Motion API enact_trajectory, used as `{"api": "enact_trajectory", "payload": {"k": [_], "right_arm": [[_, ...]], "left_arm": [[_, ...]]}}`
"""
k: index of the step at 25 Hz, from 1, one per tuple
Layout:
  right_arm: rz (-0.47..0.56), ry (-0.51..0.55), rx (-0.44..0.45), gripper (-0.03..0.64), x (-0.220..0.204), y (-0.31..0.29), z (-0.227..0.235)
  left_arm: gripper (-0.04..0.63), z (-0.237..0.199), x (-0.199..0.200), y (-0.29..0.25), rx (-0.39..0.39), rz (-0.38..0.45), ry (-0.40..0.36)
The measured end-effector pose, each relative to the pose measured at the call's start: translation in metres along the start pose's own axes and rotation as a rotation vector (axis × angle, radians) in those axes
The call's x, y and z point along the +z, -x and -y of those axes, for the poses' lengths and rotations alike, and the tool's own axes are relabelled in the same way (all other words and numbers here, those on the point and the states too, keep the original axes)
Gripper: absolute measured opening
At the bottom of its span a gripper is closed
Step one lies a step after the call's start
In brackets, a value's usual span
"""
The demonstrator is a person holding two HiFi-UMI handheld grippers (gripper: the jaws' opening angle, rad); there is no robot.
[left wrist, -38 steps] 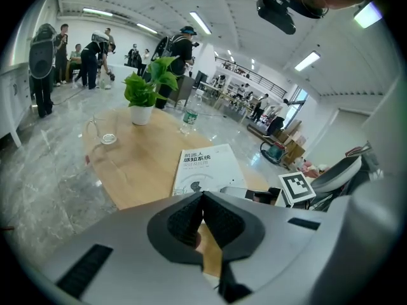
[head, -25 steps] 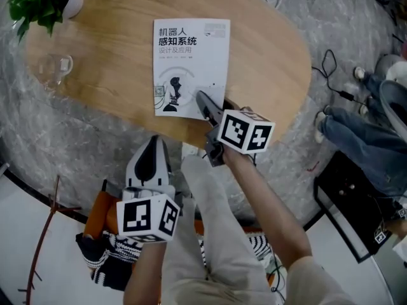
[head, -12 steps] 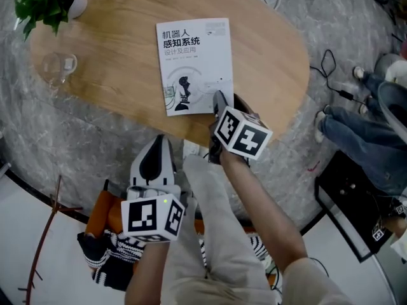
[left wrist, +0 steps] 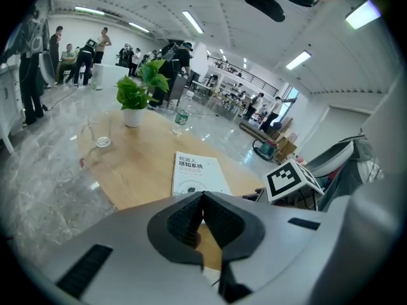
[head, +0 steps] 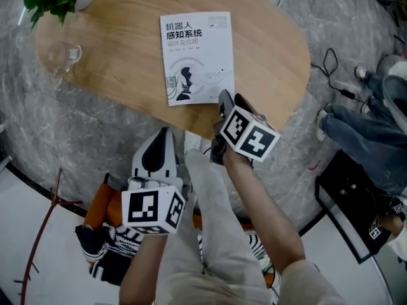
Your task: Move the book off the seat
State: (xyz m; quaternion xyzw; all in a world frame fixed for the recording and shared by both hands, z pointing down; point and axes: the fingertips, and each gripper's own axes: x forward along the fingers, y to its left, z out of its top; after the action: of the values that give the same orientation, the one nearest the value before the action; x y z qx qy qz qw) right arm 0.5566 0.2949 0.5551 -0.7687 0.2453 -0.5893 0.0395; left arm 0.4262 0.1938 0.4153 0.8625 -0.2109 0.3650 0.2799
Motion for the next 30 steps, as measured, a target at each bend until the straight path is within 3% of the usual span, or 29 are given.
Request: {"api": "enact_trajectory", "payload": {"k": [6, 9, 19, 30], "right_arm": [[0.035, 0.012, 0.052, 0.145, 0.003, 0.022, -0.020], [0.043, 0.051, 0.063, 0.103, 0.005, 0.034, -0.026], [0.045, 0.172, 0.114, 0.056, 0.023, 0.078, -0.052], [0.077, 0.329, 0.264, 0.018, 0.053, 0.185, -0.116]], "left_arm": [[0.008, -0.005, 0.003, 0.006, 0.012, 0.002, -0.007], [0.008, -0.004, 0.009, 0.009, 0.013, 0.003, -0.018], [0.008, 0.010, 0.042, 0.032, 0.025, 0.010, -0.047], [0.008, 0.044, 0.102, 0.109, 0.042, 0.059, -0.112]]}}
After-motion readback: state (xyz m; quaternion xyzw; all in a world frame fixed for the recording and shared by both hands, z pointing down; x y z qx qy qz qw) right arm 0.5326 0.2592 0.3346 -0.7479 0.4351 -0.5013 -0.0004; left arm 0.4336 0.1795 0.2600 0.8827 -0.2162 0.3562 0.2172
